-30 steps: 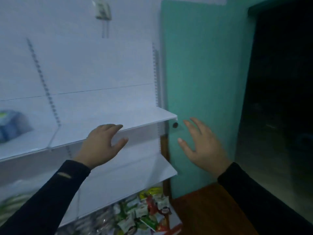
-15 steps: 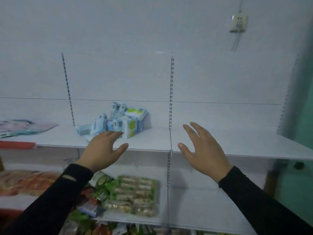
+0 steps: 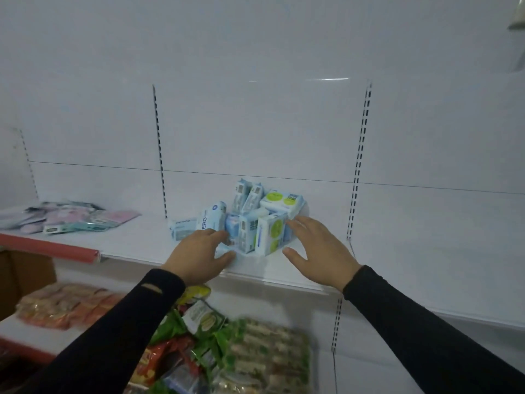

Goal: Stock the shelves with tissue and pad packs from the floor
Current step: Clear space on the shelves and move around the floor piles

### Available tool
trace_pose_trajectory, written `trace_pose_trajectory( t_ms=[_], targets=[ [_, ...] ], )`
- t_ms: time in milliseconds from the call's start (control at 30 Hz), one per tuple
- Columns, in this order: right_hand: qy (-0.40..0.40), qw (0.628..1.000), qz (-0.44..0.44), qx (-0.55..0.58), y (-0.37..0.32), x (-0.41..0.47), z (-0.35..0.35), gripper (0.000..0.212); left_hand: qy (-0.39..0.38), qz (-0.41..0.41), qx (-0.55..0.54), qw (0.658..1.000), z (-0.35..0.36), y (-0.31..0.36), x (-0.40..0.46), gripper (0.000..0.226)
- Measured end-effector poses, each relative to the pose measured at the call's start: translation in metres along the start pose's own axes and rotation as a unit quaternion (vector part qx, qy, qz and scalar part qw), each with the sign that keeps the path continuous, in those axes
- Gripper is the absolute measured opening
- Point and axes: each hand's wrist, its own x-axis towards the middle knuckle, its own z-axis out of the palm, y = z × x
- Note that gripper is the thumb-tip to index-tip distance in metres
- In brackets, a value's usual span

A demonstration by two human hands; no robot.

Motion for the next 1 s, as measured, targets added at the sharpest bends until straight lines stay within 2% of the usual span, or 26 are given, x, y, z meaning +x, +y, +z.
trace_pose_trajectory(
  t_ms=[267, 400, 500, 600, 633, 733, 800, 867, 1000],
  targets=[
    [-0.062, 0.995, -0.083, 0.012, 0.043, 0.092, 0.048, 0.067, -0.051, -0.050, 0.013, 0.997, 0.034, 0.011, 0.093, 0.060],
    [-0.126, 0.985, -0.112, 0.021, 0.065, 0.119, 0.076, 0.070, -0.051, -0.085, -0.012, 0.995, 0.054, 0.017, 0.135, 0.067],
    [-0.085, 0.986, -0.121, 0.072, 0.081, 0.117, 0.077, 0.062, -0.049, -0.104, -0.013, 0.993, 0.072, 0.017, 0.151, 0.060],
    [-0.079, 0.989, -0.090, 0.084, 0.100, 0.105, 0.066, 0.049, -0.034, -0.065, -0.031, 0.997, 0.079, 0.024, 0.152, 0.054],
    [-0.099, 0.989, -0.079, 0.075, 0.106, 0.101, 0.066, 0.051, -0.047, -0.036, -0.045, 0.997, 0.078, 0.028, 0.151, 0.055],
    [-0.181, 0.979, -0.031, 0.093, 0.118, 0.085, 0.075, 0.057, -0.168, 0.026, -0.050, 0.984, 0.073, 0.037, 0.153, 0.064],
    [-0.209, 0.970, 0.007, 0.125, 0.118, 0.082, 0.082, 0.067, -0.230, 0.034, -0.042, 0.972, 0.068, 0.035, 0.162, 0.071],
    [-0.226, 0.963, 0.040, 0.140, 0.113, 0.082, 0.080, 0.073, -0.252, 0.039, -0.019, 0.967, 0.066, 0.029, 0.171, 0.077],
    [-0.259, 0.957, 0.079, 0.108, 0.113, 0.077, 0.063, 0.056, -0.301, 0.050, 0.059, 0.951, 0.076, 0.027, 0.176, 0.080]
  ],
)
